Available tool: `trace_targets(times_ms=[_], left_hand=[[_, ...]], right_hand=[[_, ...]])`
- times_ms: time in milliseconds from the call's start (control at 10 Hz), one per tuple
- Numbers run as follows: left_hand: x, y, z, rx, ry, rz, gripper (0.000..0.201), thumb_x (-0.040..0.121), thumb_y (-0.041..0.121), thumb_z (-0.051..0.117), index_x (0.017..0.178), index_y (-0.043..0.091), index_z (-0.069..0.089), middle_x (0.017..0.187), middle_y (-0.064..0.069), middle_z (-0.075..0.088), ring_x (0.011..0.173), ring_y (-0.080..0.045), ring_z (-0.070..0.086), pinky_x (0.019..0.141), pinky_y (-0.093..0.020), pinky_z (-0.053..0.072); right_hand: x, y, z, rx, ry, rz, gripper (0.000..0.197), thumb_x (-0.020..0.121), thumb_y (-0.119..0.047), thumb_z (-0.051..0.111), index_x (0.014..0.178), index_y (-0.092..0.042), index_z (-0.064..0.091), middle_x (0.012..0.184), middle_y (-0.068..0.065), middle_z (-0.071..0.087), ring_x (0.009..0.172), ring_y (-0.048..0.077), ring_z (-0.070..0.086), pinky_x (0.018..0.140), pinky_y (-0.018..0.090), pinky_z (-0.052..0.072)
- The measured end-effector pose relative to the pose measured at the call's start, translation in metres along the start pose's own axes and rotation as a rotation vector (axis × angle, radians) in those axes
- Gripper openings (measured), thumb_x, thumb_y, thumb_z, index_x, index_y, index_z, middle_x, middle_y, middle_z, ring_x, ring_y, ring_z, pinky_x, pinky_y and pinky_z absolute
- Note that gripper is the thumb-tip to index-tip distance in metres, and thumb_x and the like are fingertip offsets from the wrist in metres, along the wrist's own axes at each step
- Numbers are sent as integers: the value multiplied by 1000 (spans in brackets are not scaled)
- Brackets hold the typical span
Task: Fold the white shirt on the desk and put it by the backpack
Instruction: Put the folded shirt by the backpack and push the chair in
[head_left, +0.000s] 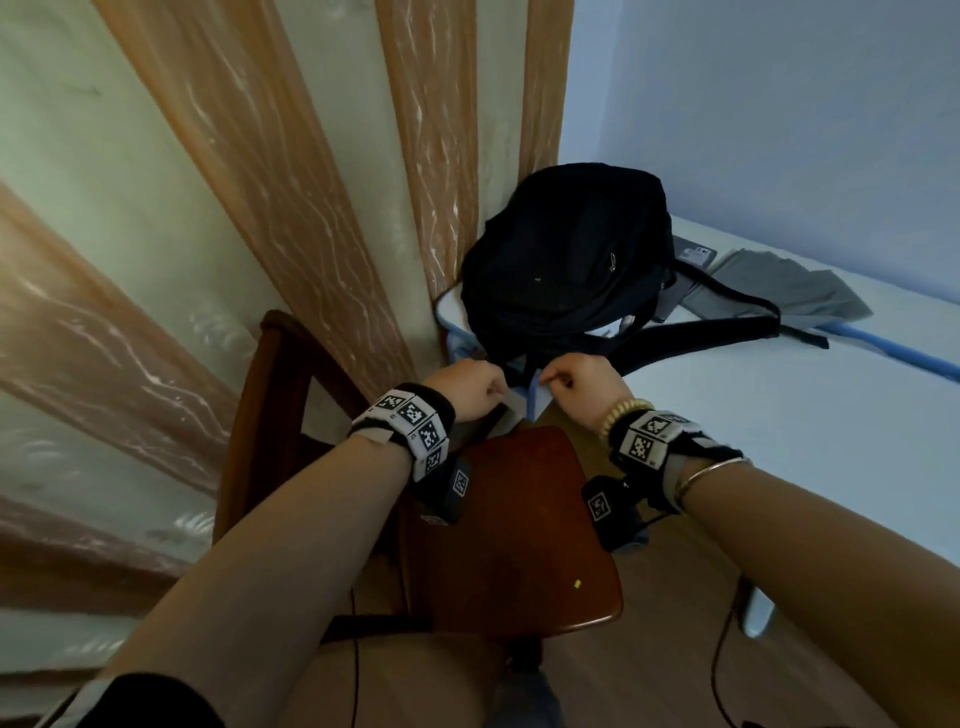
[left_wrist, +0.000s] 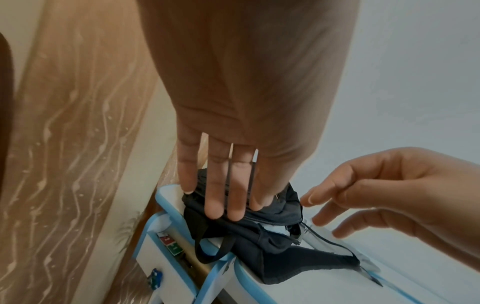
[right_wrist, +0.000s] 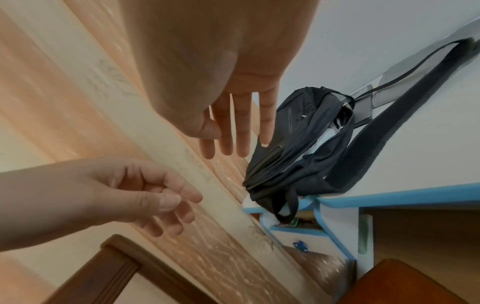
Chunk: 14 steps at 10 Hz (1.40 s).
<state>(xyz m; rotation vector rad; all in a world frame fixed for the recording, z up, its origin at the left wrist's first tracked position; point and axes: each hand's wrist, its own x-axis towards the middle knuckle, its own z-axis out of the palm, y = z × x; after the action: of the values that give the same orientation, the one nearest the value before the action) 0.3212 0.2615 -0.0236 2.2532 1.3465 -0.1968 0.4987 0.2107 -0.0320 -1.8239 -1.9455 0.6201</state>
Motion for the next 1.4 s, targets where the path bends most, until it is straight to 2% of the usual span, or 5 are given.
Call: trace_targets(times_ms=[200,500,700,1100,1400], left_hand=[[-73,-8,-20,12,-2,-58,29,97,22,49,117,5,61,123,-11,61,113,-26,56,92,-33,43],[-137,-84,-46,101,-109,-140,36,96,30,49,123,9,60,126,-6,60,117,-23,55,97,-31,42],[-158,-155,-68,64,-14,-46,32,94,7,42,116,19,63,132,-6,56,122,-23,51,102,-32,41],[-161,-249,-63,596,-69,250,56,87,3,52,138,23,40,148,-6,34,137,-27,31,109,-48,33],[-149,-265,-40,646,33,340,45,90,12,51,133,26,48,145,0,41,143,-22,22,113,-49,22]], right_hand=[[-28,-61,14,10,-60,-19,23,89,-13,49,96,-12,71,98,12,70,78,21,58,71,30,47],[-48,-154,50,-38,-238,23,25,93,-19,49,107,-12,69,113,9,66,104,24,62,89,34,51],[-45,-223,86,-53,-169,88,28,92,-21,49,111,-12,68,114,7,67,105,24,62,91,34,51],[-48,-330,168,-172,-321,347,43,89,-49,52,77,-8,57,69,5,53,60,19,50,51,27,39],[-64,-353,201,-206,-367,423,37,92,-14,55,127,-4,52,131,18,55,120,32,54,96,39,44]])
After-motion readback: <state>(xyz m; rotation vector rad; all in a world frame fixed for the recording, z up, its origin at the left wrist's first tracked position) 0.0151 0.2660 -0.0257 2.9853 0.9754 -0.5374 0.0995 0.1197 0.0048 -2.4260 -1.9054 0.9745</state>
